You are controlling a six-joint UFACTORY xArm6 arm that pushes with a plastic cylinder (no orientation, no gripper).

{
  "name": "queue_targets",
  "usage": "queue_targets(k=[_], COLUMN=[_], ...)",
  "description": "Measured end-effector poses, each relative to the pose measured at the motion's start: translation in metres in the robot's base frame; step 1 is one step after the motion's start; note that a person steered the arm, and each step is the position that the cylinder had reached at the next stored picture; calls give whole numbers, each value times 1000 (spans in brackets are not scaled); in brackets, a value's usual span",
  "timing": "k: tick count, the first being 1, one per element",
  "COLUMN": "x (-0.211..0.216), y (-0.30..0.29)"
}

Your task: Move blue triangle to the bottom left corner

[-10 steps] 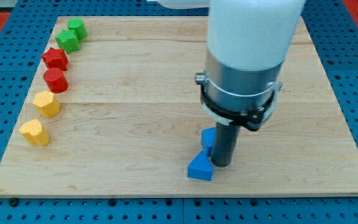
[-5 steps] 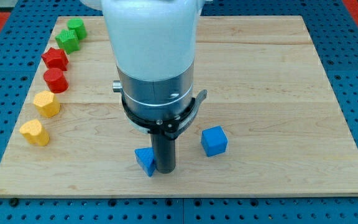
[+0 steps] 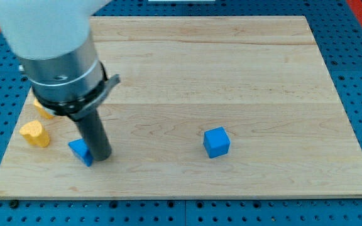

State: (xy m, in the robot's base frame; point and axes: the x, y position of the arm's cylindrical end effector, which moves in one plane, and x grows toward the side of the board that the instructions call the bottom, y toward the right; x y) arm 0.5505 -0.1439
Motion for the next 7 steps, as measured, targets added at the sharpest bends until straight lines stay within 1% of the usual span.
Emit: queue_targets(k=[1,3,5,7], x=[-12,-31,-23,4], y=[-17,-17,-41,-44])
